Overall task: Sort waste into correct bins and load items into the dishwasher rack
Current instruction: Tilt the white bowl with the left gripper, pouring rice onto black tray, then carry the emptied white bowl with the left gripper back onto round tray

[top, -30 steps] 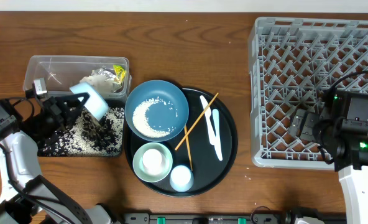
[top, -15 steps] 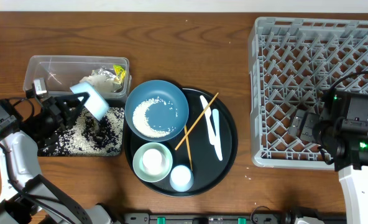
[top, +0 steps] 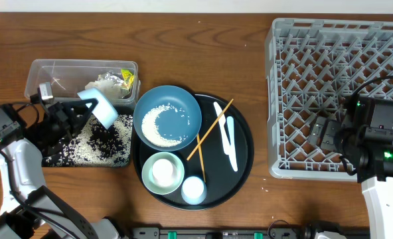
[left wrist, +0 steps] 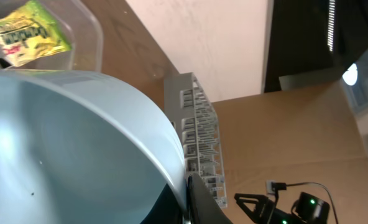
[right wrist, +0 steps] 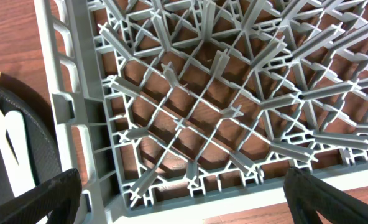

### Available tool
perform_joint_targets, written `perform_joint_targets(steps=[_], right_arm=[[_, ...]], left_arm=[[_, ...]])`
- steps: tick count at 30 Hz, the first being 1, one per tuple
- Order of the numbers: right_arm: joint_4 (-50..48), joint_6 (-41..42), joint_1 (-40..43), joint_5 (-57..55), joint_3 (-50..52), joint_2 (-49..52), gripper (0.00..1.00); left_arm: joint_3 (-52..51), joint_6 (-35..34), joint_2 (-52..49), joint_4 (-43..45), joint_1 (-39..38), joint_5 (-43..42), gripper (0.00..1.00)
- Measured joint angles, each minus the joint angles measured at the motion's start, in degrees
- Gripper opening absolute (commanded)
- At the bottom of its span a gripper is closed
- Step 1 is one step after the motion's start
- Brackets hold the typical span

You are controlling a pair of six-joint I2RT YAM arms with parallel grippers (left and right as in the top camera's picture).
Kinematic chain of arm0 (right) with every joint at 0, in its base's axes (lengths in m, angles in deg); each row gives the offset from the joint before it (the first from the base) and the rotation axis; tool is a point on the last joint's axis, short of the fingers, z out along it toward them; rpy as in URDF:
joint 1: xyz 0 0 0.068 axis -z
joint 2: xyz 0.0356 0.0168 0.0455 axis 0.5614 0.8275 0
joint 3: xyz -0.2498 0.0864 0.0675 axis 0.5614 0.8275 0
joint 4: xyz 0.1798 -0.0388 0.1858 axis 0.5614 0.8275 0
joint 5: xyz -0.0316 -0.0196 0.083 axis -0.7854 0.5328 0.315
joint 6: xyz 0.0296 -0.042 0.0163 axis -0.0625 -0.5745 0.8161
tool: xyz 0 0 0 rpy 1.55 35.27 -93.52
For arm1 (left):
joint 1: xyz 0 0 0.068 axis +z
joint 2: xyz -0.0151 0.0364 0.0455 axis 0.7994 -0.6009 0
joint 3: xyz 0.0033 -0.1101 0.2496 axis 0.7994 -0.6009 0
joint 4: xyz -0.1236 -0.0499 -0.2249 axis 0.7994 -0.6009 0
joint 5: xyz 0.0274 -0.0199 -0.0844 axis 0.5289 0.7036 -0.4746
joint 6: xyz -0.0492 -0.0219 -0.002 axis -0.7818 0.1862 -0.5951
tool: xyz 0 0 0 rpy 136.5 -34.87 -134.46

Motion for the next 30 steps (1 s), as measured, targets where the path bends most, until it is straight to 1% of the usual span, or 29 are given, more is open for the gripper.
perform_joint_targets(steps=[7, 9, 11, 15, 17, 23, 25, 30], right_arm=[[0.07, 0.0, 0.0, 0.0, 0.0, 0.0, 0.99], [0.07, 0.0, 0.0, 0.02, 0.0, 0.0, 0.99], [0.09, 0.0, 0.0, 0.02, 0.0, 0.0, 0.99], [0.26, 0.0, 0.0, 0.0, 0.0, 0.0, 0.99], [0.26, 0.0, 0.0, 0.0, 0.0, 0.0, 0.99], [0.28, 0.0, 0.0, 0.02, 0.0, 0.0, 0.99], [0.28, 0.0, 0.0, 0.0, 0.0, 0.0, 0.99], [0.26, 0.0, 0.0, 0.02, 0.0, 0.0, 0.99]], left_arm=[[0.0, -0.24, 0.0, -0.09, 0.0, 2.54, 0.06], [0.0, -2.19, 0.0, -1.16, 0.0, 6.47, 0.06], [0.0, -2.93, 0.0, -1.88, 0.0, 7.93, 0.06], [0.0, 2.23, 0.02, -1.86, -0.15, 0.55, 0.06], [0.0, 3.26, 0.02, -1.95, -0.2, 0.28, 0.06], [0.0, 3.15, 0.02, -2.27, -0.39, 2.89, 0.06], [0.0, 2.64, 0.02, -2.19, -0.46, 3.34, 0.06], [0.15, -2.82, 0.02, 0.24, -2.47, 4.11, 0.06]])
